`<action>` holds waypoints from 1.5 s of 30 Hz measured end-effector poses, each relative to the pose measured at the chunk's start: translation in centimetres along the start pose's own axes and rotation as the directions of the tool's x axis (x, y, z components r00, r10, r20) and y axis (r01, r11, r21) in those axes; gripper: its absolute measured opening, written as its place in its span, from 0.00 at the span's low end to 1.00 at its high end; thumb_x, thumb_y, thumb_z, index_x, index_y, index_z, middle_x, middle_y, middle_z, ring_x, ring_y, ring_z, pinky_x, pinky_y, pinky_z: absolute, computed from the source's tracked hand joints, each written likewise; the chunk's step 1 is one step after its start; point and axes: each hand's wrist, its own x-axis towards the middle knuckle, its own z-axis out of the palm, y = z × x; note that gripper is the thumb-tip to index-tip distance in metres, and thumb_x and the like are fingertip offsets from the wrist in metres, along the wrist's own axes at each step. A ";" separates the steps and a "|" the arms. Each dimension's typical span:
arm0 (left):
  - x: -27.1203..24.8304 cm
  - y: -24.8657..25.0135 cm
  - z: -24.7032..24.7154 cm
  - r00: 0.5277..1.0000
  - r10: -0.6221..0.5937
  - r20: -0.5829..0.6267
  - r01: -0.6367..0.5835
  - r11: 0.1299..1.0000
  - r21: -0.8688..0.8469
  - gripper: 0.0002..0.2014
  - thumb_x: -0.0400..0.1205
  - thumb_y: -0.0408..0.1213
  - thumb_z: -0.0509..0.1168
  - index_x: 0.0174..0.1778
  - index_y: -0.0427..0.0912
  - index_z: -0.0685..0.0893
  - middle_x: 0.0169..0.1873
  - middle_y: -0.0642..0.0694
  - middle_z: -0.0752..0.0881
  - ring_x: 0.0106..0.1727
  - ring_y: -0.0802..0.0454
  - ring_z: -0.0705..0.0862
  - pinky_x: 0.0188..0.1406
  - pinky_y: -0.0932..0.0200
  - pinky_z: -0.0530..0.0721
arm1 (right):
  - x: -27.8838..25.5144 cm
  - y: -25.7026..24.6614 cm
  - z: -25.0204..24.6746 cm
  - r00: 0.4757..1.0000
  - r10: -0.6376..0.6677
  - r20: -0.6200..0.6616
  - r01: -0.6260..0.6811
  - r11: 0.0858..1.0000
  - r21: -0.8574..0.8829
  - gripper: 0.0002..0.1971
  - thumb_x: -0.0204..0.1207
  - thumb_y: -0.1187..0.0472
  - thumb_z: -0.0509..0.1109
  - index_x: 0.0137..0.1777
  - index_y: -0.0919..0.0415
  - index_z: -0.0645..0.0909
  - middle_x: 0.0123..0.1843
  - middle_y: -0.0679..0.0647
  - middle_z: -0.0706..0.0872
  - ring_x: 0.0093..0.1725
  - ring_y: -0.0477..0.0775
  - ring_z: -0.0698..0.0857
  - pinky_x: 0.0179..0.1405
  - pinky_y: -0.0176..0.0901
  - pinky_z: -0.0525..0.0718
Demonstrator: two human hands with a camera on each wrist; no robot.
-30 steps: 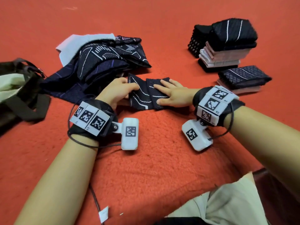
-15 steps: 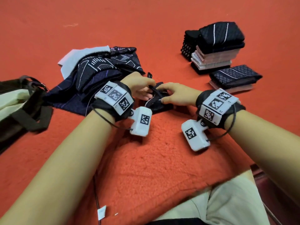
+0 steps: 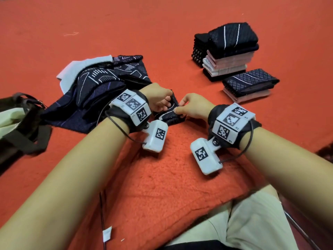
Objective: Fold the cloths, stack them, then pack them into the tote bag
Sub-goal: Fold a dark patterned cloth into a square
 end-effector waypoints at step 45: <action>-3.0 5.1 1.0 0.882 0.419 -0.217 -0.448 0.888 -0.107 0.12 0.76 0.42 0.71 0.50 0.43 0.79 0.39 0.47 0.82 0.38 0.54 0.83 0.37 0.56 0.85 | -3.6 3.8 -7.1 0.926 -0.071 -0.371 0.251 0.849 0.464 0.04 0.77 0.66 0.69 0.47 0.59 0.77 0.35 0.51 0.77 0.33 0.48 0.76 0.31 0.38 0.75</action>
